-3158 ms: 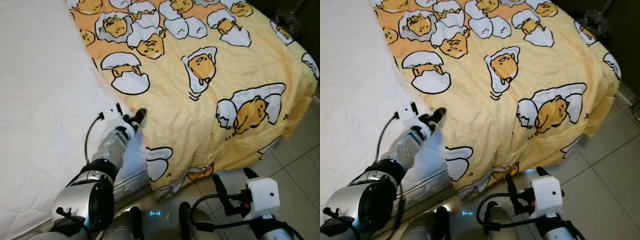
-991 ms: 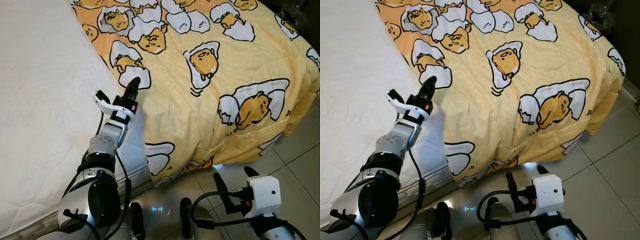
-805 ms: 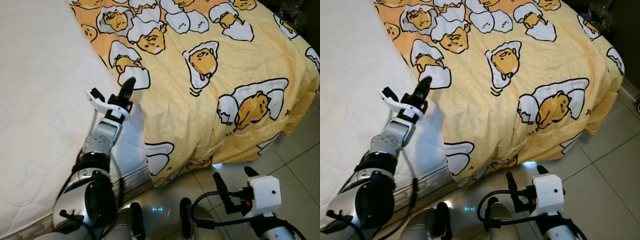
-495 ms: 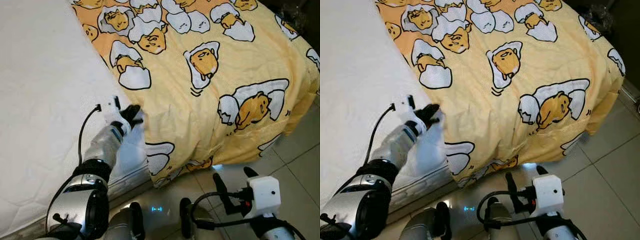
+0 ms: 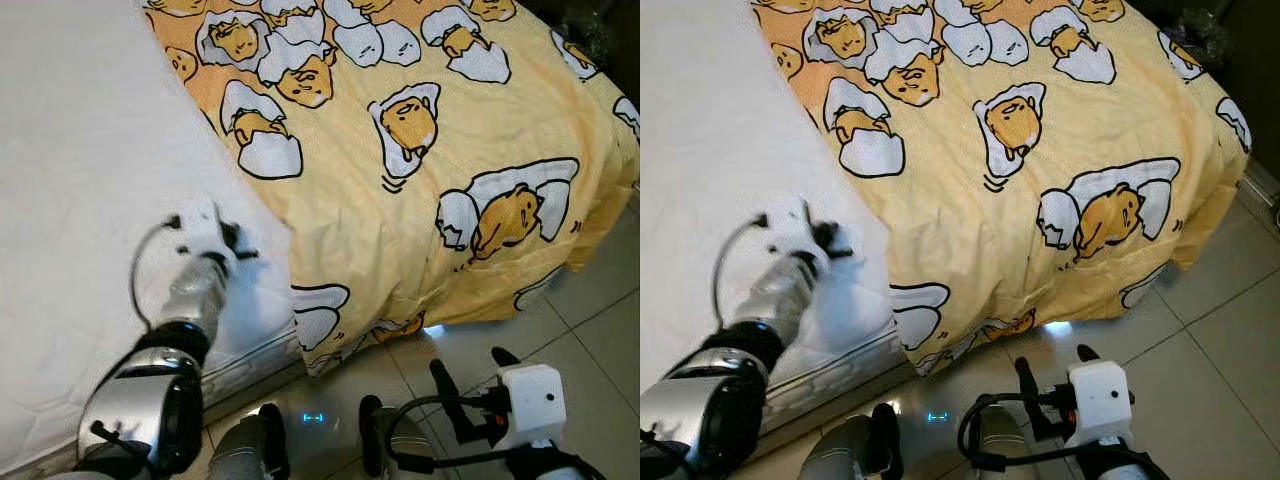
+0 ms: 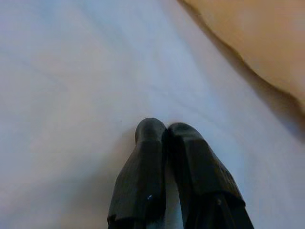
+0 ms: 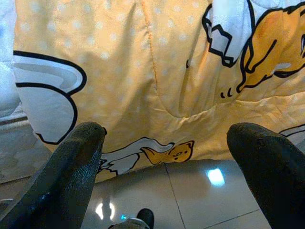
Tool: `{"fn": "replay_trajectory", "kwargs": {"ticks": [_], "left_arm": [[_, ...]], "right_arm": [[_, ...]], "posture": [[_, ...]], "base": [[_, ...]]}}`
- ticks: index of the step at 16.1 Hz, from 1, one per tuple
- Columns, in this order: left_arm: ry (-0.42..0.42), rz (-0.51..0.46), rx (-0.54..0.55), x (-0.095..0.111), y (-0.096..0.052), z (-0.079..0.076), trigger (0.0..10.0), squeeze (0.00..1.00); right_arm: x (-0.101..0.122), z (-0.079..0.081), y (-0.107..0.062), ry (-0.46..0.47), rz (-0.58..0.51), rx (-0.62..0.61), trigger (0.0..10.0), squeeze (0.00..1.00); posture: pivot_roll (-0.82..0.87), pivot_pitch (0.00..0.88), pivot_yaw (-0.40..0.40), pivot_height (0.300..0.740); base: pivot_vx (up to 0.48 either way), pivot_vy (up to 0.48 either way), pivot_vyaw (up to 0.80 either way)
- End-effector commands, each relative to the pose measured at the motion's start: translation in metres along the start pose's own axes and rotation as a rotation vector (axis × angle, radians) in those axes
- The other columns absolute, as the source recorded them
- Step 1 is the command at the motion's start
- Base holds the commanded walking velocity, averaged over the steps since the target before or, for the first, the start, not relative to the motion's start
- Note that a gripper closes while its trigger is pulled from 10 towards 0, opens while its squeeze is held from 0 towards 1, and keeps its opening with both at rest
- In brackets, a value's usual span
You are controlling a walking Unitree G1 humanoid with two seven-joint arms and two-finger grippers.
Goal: Clean up the room
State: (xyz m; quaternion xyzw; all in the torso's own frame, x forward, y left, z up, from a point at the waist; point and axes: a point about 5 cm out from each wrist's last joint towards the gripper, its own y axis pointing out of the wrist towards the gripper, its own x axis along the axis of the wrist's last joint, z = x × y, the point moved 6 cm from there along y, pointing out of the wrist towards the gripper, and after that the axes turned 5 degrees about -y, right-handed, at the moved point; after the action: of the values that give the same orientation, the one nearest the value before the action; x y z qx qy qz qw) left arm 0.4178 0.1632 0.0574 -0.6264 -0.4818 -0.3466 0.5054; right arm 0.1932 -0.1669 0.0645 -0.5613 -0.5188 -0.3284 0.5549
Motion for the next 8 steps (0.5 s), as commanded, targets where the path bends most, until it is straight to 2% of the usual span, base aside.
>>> {"fn": "replay_trajectory", "kwargs": {"ticks": [1, 2, 3, 5, 7, 8], "left_arm": [[-0.013, 0.075, -0.085, -0.024, -0.002, -0.022, 10.0, 0.00], [-0.030, 0.078, -0.109, -0.025, -0.002, -0.028, 10.0, 0.00], [-0.070, 0.073, -0.160, -0.026, -0.002, -0.045, 10.0, 0.00], [-0.134, 0.065, -0.208, -0.023, -0.002, -0.062, 10.0, 0.00], [-0.198, 0.074, -0.236, -0.022, -0.001, -0.073, 10.0, 0.00], [-0.256, 0.090, -0.241, -0.024, -0.002, -0.076, 10.0, 0.00]], "right_arm": [[-0.002, 0.002, -0.003, 0.002, 0.016, 0.007, 10.0, 0.00], [-0.002, 0.002, -0.003, 0.002, 0.016, 0.008, 10.0, 0.00], [-0.002, 0.003, -0.004, 0.002, 0.017, 0.010, 10.0, 0.00], [-0.003, 0.002, -0.005, 0.003, 0.020, 0.010, 10.0, 0.00], [-0.003, 0.003, -0.005, 0.005, 0.023, 0.008, 10.0, 0.00], [-0.003, 0.004, -0.006, 0.006, 0.023, 0.007, 10.0, 0.00]], "posture": [[-0.32, 0.282, 0.011, 0.740], [-0.32, 0.282, 0.011, 0.740], [-0.32, 0.289, 0.008, 0.740], [-0.33, 0.292, 0.009, 0.740], [-0.33, 0.295, 0.012, 0.740], [-0.33, 0.295, 0.012, 0.740]], "base": [[0.000, 0.000, 0.00], [0.000, 0.000, 0.00], [0.000, 0.000, 0.00], [0.000, 0.000, 0.00], [0.000, 0.000, 0.00], [0.000, 0.000, 0.00]]}}
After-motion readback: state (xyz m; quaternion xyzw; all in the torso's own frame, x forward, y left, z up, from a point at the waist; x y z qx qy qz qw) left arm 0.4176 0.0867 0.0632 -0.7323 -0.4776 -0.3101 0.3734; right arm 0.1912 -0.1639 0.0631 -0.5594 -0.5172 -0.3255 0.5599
